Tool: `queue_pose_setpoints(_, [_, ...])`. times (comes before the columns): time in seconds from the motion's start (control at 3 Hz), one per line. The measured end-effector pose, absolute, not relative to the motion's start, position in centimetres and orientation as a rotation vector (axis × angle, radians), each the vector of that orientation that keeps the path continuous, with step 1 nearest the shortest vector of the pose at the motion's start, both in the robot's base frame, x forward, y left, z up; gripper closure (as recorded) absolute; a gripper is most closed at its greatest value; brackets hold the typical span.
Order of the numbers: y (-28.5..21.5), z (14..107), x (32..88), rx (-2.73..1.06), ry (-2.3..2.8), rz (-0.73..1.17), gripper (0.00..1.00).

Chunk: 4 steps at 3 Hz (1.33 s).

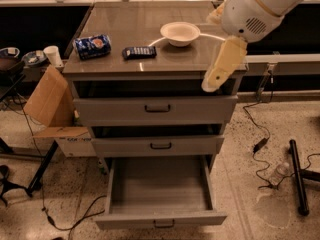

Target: Place pepsi can into bottom drawer

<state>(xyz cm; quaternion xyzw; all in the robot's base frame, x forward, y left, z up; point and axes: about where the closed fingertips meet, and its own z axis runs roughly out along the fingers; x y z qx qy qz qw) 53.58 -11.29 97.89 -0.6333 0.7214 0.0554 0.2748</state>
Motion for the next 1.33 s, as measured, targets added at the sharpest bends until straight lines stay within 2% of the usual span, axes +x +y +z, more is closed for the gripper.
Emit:
queue_pose_setpoints(0.67, [-4.0, 98.7, 62.9, -1.626, 1.690, 0.268, 0.00])
queue_pose_setpoints(1.0, [2.2, 100.0, 63.9, -1.599, 1.537, 0.349, 0.00])
queue_pose_setpoints(1.33, [2.2, 100.0, 63.9, -1.599, 1.537, 0.349, 0.00])
